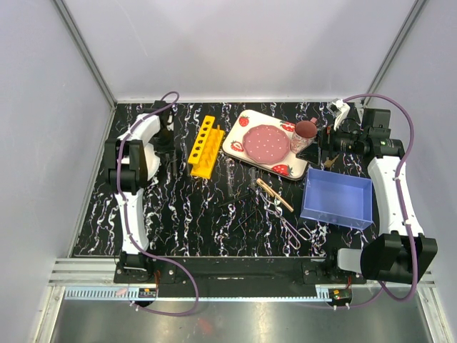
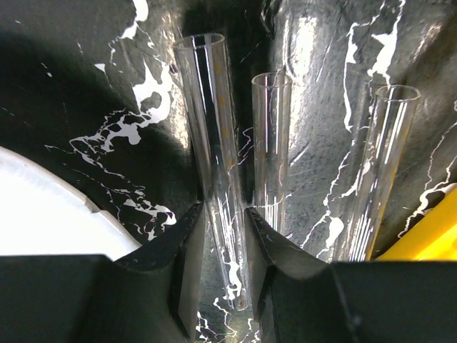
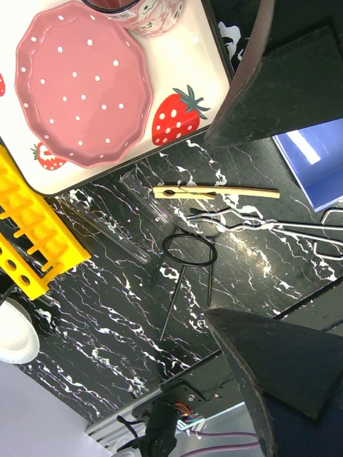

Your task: Organize the chemistry lab equipment

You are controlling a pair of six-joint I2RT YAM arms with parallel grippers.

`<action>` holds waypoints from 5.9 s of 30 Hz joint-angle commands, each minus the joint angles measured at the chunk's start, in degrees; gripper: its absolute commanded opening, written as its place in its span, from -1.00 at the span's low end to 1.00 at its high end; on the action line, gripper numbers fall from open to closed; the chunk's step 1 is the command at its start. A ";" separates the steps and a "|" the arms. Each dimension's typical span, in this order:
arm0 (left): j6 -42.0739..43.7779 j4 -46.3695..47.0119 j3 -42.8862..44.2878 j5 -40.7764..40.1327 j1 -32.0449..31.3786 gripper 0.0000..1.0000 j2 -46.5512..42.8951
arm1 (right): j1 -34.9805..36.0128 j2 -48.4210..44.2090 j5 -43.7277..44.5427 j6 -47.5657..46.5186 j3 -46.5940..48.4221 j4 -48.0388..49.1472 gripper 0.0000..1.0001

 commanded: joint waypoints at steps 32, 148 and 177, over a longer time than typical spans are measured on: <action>-0.95 9.15 -10.66 7.00 -0.07 -0.63 -19.63 | 0.59 -1.25 -2.63 -0.87 1.10 0.07 1.00; -36.63 40.18 -35.19 43.13 -18.36 -0.70 -61.85 | 39.44 12.46 -5.36 9.24 5.05 8.86 -0.40; -1.92 21.36 5.85 -4.42 -12.91 -0.70 -24.76 | 18.18 -4.59 7.83 -5.80 -8.12 5.51 0.99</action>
